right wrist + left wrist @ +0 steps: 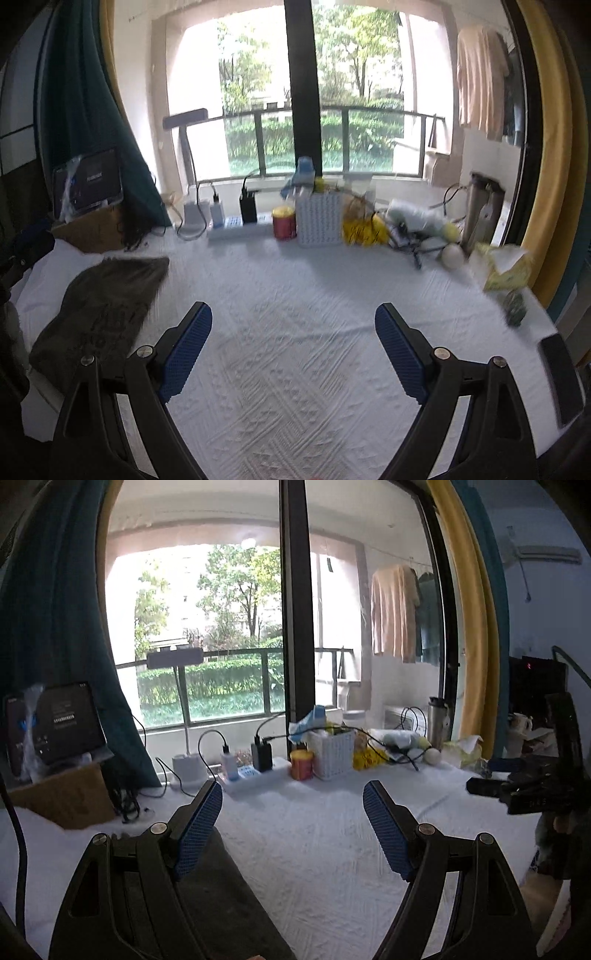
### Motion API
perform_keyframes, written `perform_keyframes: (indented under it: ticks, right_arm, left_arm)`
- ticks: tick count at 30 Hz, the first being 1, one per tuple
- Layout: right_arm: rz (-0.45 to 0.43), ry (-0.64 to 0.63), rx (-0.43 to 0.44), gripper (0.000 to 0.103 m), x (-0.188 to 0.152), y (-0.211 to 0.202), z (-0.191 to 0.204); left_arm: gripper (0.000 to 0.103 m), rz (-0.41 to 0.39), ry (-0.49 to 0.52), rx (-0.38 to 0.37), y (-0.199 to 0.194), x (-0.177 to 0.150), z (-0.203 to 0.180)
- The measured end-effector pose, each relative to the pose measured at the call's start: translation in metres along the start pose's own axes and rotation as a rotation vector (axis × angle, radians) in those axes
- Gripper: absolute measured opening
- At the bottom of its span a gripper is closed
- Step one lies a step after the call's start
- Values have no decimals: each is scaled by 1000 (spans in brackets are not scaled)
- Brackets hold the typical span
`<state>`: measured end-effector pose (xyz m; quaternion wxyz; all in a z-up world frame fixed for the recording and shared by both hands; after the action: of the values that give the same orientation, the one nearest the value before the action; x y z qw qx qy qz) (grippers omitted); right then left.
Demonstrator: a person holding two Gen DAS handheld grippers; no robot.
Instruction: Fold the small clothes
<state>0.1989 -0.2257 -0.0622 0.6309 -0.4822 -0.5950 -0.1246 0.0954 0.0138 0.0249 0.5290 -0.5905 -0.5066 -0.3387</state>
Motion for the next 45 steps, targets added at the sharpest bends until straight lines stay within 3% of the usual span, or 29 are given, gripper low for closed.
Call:
perform_keyframes:
  ticks: [11,26,35,45]
  right_arm:
    - [-145,-15,-75,90,47,-44,-10]
    - [-332,-46,-180,94,82,-98,-1]
    - [-406,-57,-211,97,103,-120,3]
    - [-428,-73,-234,100,118,-122,18]
  left_arm:
    - [81,-98,12,46,-26,40,10]
    - [81,-262,16,90,-68,84,34]
    - [82,-299,1,111,-85,93,51]
    - [82,-306,-39,121,-90,95,77]
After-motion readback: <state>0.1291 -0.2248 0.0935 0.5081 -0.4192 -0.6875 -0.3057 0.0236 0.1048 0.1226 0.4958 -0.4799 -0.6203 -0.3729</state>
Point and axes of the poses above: each gripper's, at about its wrist camera, not at the fingertips, and y roughly the way its jaws point, z to its left, x to its top, the point moved 9 cm from there along y, roughly the way its jaws point, and after that the axes turned 14 degrees about -y, right-handed, at the moved point
